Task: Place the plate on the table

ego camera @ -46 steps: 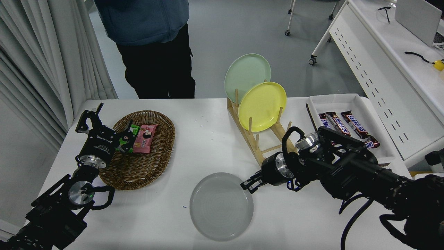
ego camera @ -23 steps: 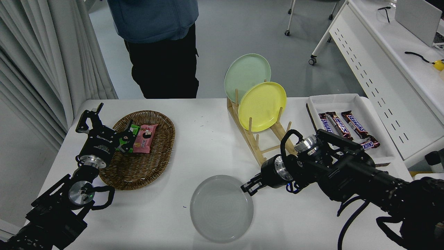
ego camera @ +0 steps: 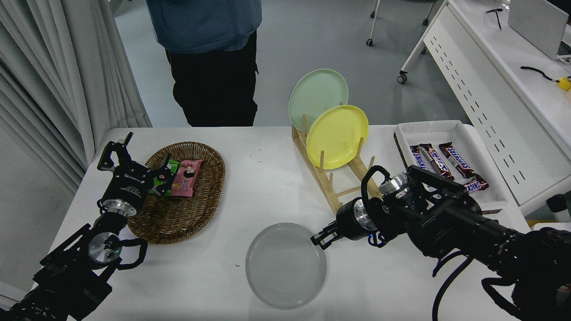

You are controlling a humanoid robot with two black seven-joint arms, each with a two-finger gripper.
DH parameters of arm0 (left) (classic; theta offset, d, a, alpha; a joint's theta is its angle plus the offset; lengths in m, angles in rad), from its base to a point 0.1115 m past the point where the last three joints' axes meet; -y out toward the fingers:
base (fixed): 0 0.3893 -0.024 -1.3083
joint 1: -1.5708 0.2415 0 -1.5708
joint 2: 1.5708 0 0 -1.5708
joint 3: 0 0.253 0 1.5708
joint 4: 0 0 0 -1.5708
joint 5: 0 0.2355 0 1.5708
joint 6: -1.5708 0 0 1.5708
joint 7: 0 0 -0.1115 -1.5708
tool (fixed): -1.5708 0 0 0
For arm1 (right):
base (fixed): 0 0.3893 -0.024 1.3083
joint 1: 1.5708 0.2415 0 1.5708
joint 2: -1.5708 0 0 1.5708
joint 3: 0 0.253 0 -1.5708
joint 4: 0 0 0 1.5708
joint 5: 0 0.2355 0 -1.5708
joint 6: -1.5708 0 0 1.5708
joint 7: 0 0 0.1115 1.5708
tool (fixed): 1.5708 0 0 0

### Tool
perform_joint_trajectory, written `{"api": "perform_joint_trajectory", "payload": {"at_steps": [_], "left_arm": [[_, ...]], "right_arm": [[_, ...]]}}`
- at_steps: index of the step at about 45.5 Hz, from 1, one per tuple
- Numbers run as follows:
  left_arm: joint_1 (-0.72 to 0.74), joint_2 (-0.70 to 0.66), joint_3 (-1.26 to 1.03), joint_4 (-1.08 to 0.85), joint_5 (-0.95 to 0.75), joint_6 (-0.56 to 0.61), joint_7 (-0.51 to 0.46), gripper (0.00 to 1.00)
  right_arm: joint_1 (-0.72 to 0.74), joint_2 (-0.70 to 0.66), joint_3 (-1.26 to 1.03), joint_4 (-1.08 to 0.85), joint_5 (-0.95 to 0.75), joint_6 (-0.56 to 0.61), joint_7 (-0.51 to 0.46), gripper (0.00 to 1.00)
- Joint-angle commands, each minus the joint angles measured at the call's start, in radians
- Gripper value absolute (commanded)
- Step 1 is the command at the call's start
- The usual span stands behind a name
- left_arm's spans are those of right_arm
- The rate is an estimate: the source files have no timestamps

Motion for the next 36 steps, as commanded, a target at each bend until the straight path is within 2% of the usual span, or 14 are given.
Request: {"api": "perform_joint_trajectory", "payload": {"at_steps": [1,21,22,25,27,28,32,35,36], "left_arm": [[0.0,0.0,0.0,-0.001,0.0,0.002,0.0,1.0],[0.0,0.0,0.0,-0.001,0.0,0.0,0.0,1.0],[0.0,0.0,0.001,0.001,0.0,0.0,0.0,1.0],[0.0,-0.001,0.0,-0.001,0.0,0.0,0.0,1.0],[0.0,0.0,0.0,-0.001,0.0,0.0,0.0,1.0],[0.0,-0.001,0.0,0.001,0.0,0.0,0.0,1.0],[0.0,0.0,0.0,-0.001,0.0,0.0,0.0,1.0],[0.0,0.0,0.0,-0.001,0.0,0.0,0.0,1.0],[0.0,0.0,0.0,-0.001,0.0,0.0,0.0,1.0]], "right_arm": [[0.0,0.002,0.001,-0.003,-0.001,0.0,0.0,0.0],[0.0,0.004,0.001,-0.022,-0.008,0.0,0.0,0.0],[0.0,0.004,0.001,-0.022,-0.008,0.0,0.0,0.09],[0.0,0.004,0.003,-0.022,-0.007,0.0,0.0,0.46],[0.0,0.002,0.003,-0.022,-0.005,0.0,0.0,0.64],[0.0,0.004,0.003,-0.022,-0.005,0.0,0.0,0.69],[-0.002,0.002,0.001,-0.022,-0.007,0.0,0.0,0.78],[-0.002,0.002,0.001,-0.022,-0.007,0.0,0.0,0.99],[-0.002,0.002,0.001,-0.022,-0.007,0.0,0.0,1.0]]}}
